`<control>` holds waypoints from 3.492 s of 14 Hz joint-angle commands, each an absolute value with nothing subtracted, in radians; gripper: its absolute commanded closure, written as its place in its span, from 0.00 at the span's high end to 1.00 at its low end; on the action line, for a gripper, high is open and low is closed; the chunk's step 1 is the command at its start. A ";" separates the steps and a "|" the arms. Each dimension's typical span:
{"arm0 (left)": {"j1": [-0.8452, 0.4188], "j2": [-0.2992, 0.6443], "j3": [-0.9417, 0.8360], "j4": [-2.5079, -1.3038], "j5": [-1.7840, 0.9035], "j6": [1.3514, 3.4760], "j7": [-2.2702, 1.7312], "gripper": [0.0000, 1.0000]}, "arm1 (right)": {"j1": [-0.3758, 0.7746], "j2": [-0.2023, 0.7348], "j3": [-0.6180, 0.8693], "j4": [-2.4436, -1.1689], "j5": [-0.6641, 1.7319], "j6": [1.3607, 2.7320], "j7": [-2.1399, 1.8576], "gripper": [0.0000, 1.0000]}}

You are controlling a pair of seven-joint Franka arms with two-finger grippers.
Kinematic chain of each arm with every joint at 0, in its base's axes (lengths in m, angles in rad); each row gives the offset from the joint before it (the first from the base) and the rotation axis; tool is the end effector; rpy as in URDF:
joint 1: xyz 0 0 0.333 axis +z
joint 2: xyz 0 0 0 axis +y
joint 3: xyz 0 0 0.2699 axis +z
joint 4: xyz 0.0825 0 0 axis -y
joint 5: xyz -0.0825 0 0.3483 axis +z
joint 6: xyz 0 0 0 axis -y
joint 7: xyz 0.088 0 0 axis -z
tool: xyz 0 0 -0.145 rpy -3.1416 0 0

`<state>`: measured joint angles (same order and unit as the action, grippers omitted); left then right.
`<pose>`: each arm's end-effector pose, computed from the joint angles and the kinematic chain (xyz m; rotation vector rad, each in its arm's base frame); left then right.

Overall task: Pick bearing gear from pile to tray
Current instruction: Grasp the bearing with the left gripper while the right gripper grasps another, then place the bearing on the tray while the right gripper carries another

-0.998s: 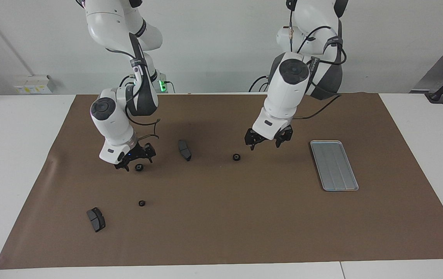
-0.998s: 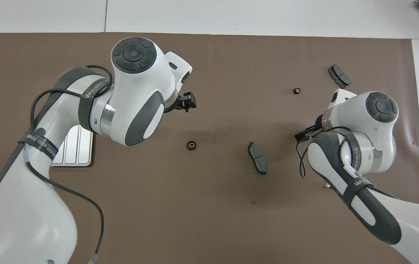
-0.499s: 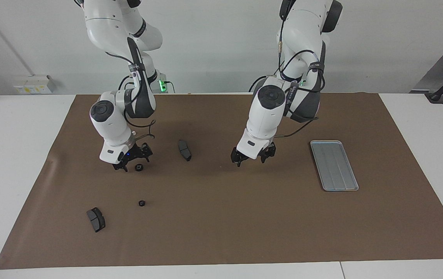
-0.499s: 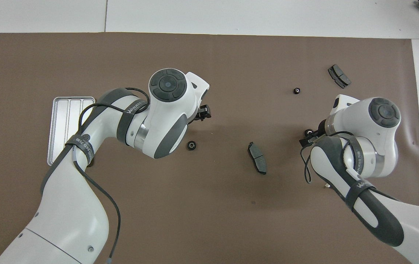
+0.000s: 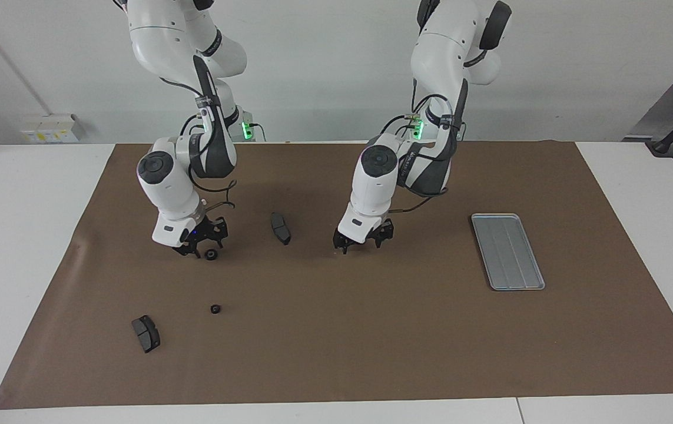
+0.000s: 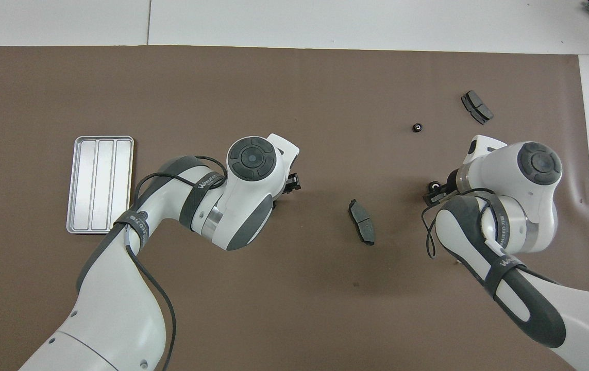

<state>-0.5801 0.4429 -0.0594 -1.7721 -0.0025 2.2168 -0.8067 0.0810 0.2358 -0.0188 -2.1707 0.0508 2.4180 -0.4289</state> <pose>0.4875 -0.3610 0.2539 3.1074 0.2717 -0.0253 0.5266 0.0341 0.2292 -3.0348 -0.7006 -0.0262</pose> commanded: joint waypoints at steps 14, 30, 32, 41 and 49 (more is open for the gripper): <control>-0.604 0.385 -0.044 -1.885 0.020 2.296 -0.844 0.46 | 0.077 0.229 -0.002 -2.192 0.057 2.493 -0.414 0.55; -0.480 0.355 -0.038 -1.801 0.020 2.223 -0.787 0.00 | 0.080 0.224 0.000 -2.168 0.057 2.451 -0.387 0.00; -0.389 0.315 -0.041 -1.804 0.015 2.194 -0.686 0.00 | 0.087 0.215 0.008 -2.114 0.057 2.383 -0.271 0.00; 0.000 0.246 -0.040 -1.871 0.009 2.120 0.029 0.00 | 0.319 0.256 0.012 -1.836 0.121 2.246 0.395 0.00; 0.052 0.184 -0.038 -2.092 0.005 2.338 0.101 0.12 | 0.566 0.441 0.012 -1.766 0.166 2.479 0.765 0.00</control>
